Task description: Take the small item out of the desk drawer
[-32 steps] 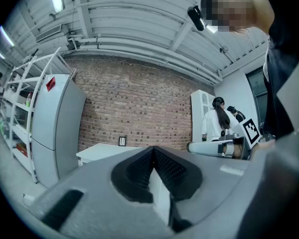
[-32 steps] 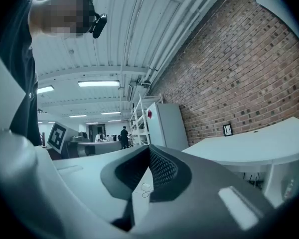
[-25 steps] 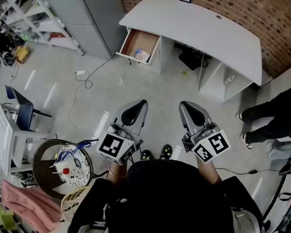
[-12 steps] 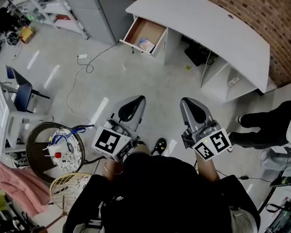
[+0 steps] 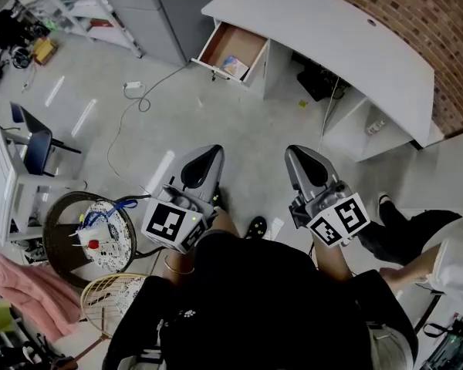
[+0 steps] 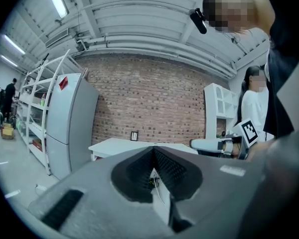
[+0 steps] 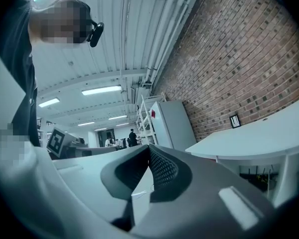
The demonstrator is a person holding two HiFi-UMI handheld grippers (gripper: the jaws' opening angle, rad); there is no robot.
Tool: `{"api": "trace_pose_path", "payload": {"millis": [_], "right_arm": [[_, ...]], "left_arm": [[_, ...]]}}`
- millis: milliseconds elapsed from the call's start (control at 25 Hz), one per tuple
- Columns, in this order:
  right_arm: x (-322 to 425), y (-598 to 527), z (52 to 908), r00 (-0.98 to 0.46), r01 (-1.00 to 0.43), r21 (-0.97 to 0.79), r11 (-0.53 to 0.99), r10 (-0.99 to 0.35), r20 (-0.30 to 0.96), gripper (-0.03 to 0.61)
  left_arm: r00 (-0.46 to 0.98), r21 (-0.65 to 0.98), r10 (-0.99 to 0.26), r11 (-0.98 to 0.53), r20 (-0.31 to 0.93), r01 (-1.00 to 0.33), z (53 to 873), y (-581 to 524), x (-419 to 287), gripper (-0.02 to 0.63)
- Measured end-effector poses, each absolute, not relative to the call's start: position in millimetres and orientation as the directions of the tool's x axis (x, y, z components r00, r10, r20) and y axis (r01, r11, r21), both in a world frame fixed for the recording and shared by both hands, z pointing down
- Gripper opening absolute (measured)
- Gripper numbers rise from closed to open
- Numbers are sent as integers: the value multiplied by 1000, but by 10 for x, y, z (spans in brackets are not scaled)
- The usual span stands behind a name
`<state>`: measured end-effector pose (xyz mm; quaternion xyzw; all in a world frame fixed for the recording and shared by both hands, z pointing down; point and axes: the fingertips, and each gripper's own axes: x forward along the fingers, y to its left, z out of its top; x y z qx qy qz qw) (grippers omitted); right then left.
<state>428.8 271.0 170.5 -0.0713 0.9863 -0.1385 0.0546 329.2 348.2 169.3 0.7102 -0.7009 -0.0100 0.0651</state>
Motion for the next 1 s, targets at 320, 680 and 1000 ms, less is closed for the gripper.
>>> {"api": "trace_pose_path", "payload": {"millis": [320,680,1000], "right_arm": [[4033,2513,1663,-971,-196,-280,940,-226,-79,8],[3567,2269,1674,-953,-266,-288,920,-296,-65,8],[3090,2117,1698,-947,-294,-284,913,-319,-44,9]], "left_arm": [[80,116,-996,-74,48,-991,1590,3182,2967,-3],[140,124,-989,-132,55,-983,1631,2844,2405,-3],[157,136,-986,-148,59,-980,1695,2679,1888,-3]]}}
